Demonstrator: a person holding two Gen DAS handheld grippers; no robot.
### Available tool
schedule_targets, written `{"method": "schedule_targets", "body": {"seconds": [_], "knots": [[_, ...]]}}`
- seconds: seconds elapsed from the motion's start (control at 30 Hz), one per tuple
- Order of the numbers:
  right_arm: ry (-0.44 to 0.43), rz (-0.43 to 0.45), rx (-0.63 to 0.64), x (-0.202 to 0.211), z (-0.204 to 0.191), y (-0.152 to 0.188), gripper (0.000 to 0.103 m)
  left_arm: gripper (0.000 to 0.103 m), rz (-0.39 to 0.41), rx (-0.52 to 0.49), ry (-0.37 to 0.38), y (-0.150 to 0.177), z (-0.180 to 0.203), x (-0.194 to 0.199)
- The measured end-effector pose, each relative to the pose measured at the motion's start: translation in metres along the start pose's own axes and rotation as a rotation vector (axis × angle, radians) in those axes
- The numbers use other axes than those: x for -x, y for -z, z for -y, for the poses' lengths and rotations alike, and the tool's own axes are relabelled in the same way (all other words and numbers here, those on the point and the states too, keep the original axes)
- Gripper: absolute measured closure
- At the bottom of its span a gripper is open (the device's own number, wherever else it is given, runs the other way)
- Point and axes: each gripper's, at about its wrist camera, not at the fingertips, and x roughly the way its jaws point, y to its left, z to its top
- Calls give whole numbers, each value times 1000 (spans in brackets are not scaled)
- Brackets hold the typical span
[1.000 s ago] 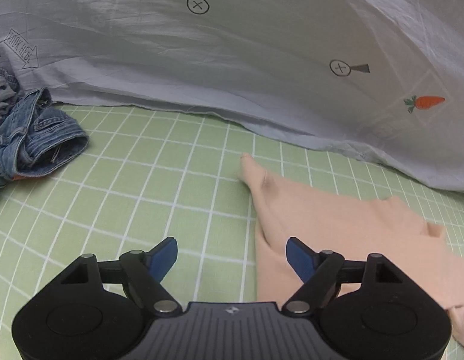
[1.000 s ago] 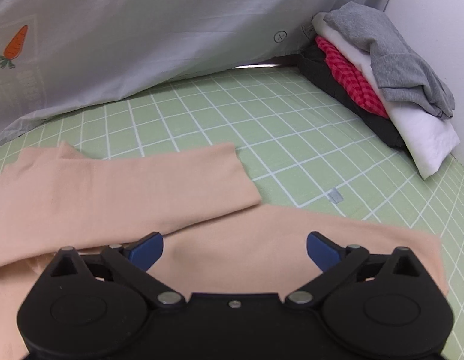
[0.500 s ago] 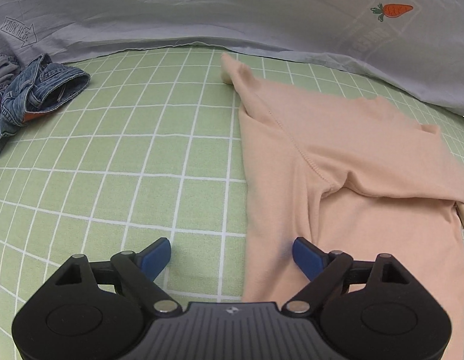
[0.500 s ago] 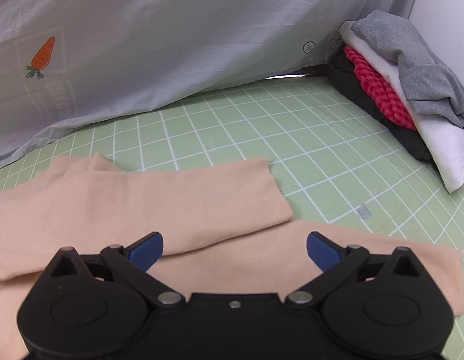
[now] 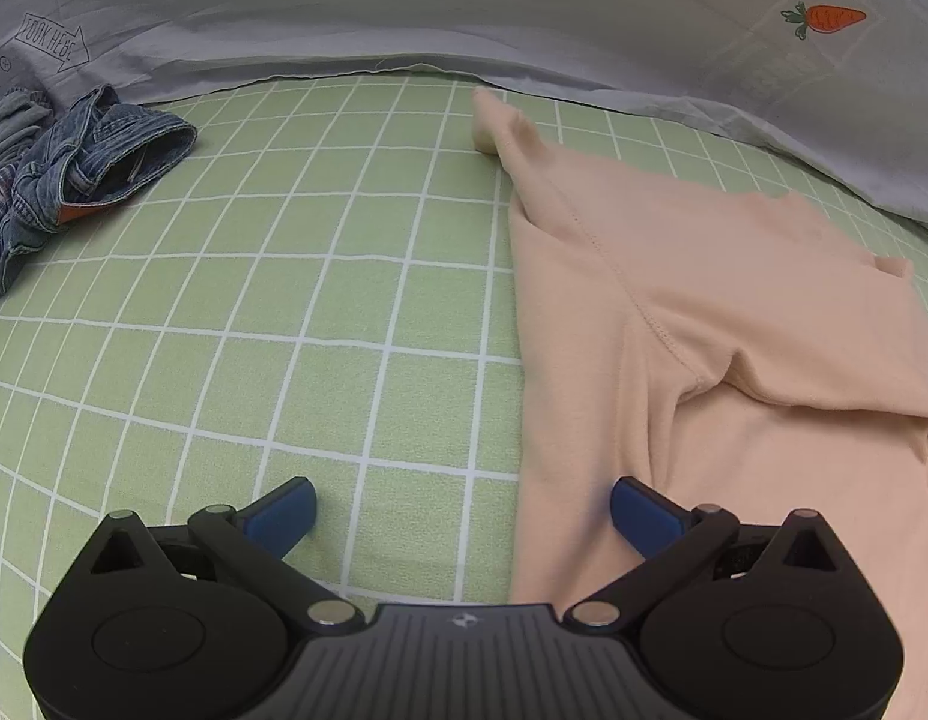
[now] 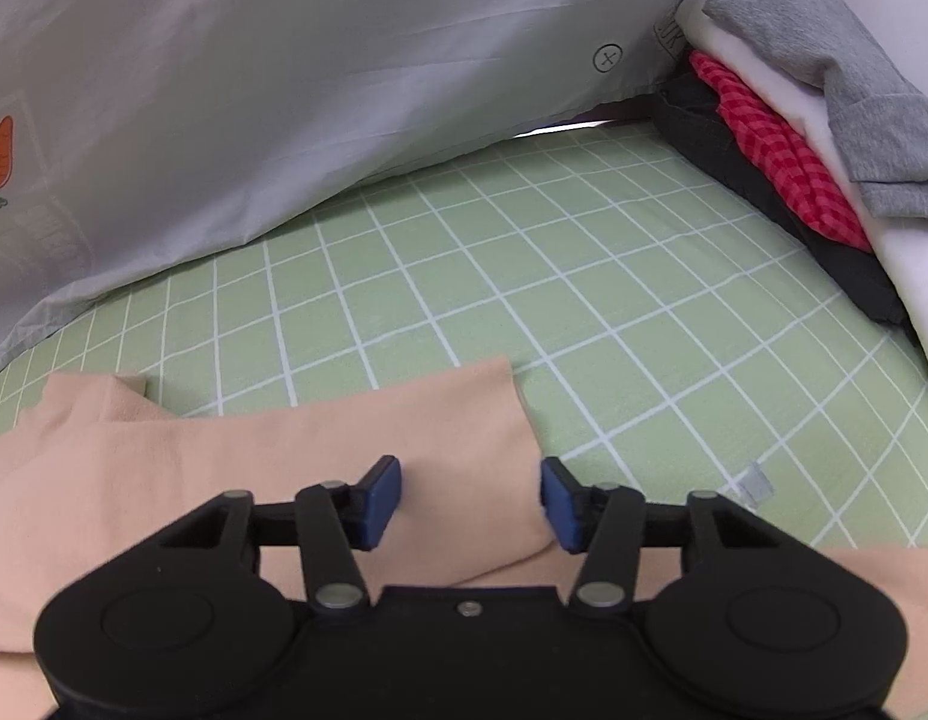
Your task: Fold clothes
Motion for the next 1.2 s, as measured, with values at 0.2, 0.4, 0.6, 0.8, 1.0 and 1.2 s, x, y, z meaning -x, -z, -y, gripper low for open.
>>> {"method": "schedule_targets", "body": {"seconds": [0.2,0.4,0.6,0.8,1.0,1.2], "knots": [[-90,109,103,52,-13,-4,103,0,-7,74,5,1,-14,14],[-150,213,188,126,-27,19,103,0,72,130,67,23,-26,67],[-104,173,94,149,-12,64,44,0,83,60,82,58,-19,97],[-107,174,57,144,1,87,0,0,49,33,84,77,-16,99],[-150,193,-6,116,13,72,0,0,35,18,66,66,-7,82],[-129,131,-53,56,20,36,0,0,-11,20,23,37,-1,49]]}}
